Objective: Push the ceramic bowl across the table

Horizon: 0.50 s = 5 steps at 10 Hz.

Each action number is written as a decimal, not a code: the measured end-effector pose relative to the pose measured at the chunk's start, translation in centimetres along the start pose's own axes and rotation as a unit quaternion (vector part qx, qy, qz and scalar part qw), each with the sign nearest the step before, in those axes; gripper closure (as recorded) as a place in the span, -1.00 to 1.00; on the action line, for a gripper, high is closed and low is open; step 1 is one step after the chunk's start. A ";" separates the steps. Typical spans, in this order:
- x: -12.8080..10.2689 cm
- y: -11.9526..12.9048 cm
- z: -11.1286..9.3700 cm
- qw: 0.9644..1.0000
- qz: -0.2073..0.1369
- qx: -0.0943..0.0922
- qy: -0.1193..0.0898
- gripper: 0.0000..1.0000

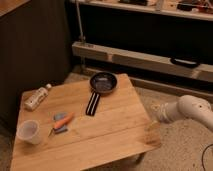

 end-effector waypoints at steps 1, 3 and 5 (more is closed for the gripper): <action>0.1 0.0 -0.1 1.000 0.001 0.001 0.000 -0.60; 0.2 0.0 -0.1 1.000 0.002 0.001 0.000 -0.60; 0.2 0.0 -0.1 1.000 0.001 0.001 0.000 -0.60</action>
